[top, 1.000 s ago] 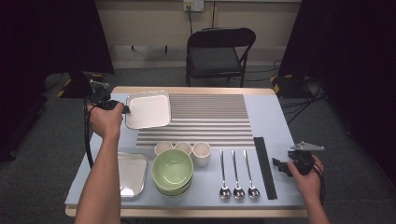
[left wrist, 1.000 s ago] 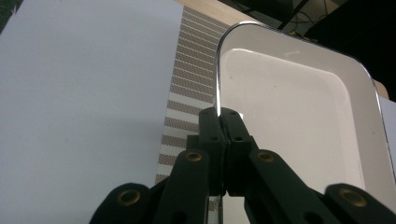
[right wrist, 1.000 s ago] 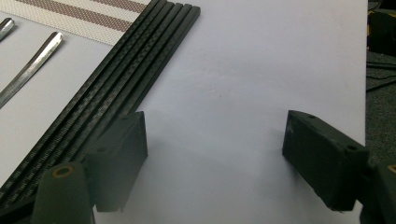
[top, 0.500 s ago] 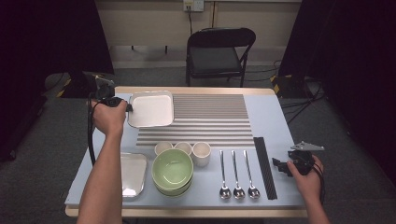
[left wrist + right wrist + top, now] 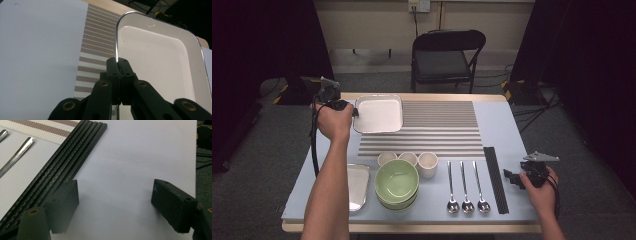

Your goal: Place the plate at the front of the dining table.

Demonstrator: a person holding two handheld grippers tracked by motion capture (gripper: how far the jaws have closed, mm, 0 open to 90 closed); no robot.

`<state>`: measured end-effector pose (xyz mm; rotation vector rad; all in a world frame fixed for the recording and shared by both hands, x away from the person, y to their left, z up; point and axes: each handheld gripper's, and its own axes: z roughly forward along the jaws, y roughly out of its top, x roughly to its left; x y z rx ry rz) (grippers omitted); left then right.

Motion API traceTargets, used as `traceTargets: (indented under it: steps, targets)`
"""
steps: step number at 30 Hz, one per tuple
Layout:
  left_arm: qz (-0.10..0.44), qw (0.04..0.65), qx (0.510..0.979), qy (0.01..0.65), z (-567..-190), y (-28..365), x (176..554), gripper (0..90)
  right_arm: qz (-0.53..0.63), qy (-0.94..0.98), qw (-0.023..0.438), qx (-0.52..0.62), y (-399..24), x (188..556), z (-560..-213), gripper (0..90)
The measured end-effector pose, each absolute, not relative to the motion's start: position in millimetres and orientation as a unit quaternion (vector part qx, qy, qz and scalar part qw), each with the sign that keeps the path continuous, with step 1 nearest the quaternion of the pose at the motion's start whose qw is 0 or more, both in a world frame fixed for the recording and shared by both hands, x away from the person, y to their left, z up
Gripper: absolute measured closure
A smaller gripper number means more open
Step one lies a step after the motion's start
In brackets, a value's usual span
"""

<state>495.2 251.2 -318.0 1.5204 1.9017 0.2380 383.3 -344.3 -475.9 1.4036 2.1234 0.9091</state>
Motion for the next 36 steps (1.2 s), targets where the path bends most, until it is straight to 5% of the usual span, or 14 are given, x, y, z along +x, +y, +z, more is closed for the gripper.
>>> traceTargets:
  steps: [36]
  targets:
    - [0.086,0.336,0.591,0.728,-322,223,515,89.2,0.328,0.767,0.217,0.507,-344,383,-476,21.0]
